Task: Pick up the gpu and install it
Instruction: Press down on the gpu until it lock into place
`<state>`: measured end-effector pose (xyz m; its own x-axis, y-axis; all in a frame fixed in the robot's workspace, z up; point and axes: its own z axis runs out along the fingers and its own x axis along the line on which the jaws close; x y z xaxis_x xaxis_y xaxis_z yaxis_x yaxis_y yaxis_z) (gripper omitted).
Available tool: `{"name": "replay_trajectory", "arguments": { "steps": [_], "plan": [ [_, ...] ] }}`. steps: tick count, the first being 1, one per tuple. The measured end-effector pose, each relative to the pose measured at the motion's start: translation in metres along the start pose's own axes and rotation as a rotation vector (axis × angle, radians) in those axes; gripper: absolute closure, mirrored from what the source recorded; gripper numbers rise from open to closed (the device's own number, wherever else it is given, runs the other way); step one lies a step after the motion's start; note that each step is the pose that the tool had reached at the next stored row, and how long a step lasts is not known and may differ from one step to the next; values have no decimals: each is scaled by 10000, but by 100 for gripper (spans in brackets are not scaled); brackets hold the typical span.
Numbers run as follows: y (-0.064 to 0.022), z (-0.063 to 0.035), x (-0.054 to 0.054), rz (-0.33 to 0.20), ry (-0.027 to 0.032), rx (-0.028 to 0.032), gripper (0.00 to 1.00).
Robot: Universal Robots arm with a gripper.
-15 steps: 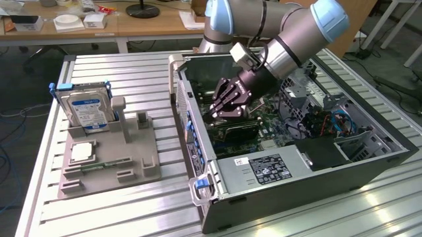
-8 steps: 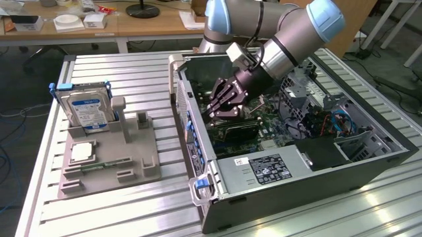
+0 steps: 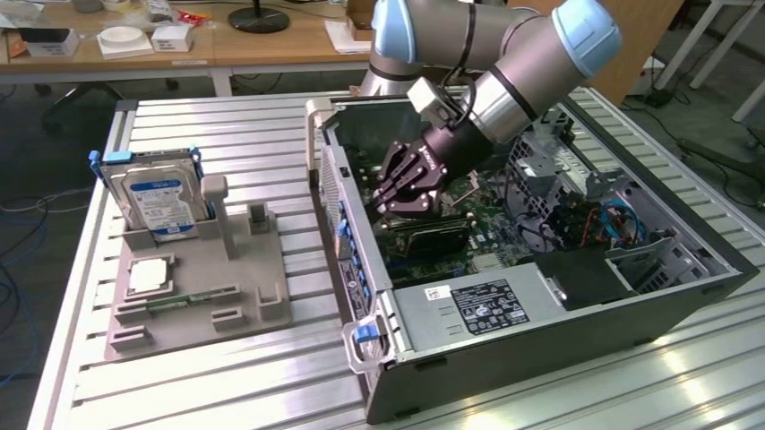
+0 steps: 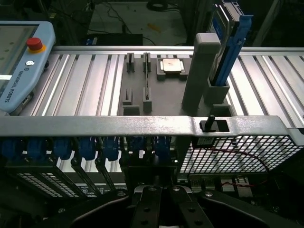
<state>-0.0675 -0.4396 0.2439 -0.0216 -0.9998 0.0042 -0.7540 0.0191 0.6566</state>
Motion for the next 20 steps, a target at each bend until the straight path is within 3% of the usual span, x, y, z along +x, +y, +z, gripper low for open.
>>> {"name": "replay_trajectory", "arguments": {
  "steps": [9,15,17,20],
  "plan": [
    [-3,8,27,3,1,-2,90],
    [-58,-29,25,-2,-4,-88,90],
    [-75,-40,25,-6,-11,-163,90],
    [-101,-61,28,-48,-56,-451,90]
  ]
}}
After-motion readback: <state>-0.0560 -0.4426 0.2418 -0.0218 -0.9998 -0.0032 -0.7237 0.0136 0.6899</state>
